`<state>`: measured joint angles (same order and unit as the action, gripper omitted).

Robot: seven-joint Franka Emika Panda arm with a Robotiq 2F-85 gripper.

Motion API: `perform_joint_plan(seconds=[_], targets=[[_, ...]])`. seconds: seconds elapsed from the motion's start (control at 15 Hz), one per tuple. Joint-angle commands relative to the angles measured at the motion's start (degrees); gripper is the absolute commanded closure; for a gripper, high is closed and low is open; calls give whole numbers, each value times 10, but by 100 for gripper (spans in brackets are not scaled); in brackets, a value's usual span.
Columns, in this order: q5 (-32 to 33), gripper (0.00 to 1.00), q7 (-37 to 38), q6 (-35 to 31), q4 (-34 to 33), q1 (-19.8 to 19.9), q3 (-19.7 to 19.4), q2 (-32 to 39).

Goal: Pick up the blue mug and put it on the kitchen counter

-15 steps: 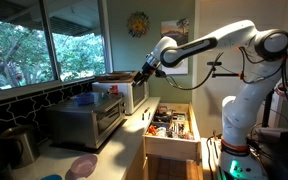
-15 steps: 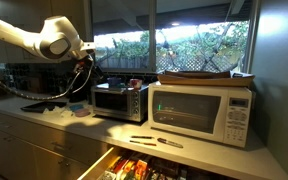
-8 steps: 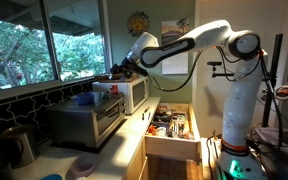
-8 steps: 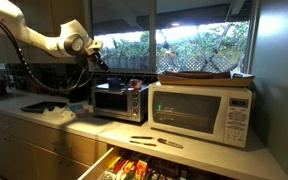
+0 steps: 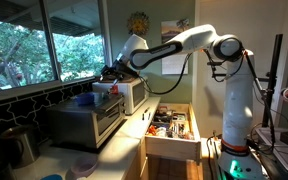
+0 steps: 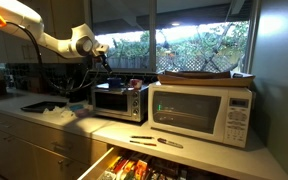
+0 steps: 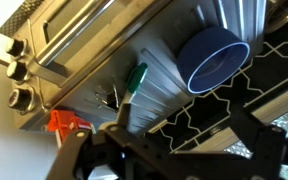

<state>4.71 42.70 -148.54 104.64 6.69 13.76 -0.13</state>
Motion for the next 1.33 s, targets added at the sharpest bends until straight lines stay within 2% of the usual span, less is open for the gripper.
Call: perform_joint_plan(seconds=[0.0,0.13,0.27,0.4,0.53,0.67,0.8,0.87,1.13,1.27], targets=[[33,0,58,86,-25,-45,-46,20],[65,0,91,123,-35,-56,-63,29],[42,0,84,131,-48,-67,-73,41],[26,0,75,155,-77,-79,-76,63],[64,0,110,180,-122,-96,-82,96],[66,0,124,200,-167,-111,-88,126],[94,0,144,181,-211,-128,-101,162],[63,0,116,172,-155,-123,-100,119],[74,0,125,173,-201,-136,-111,157],[44,0,110,165,-218,-133,-105,172]])
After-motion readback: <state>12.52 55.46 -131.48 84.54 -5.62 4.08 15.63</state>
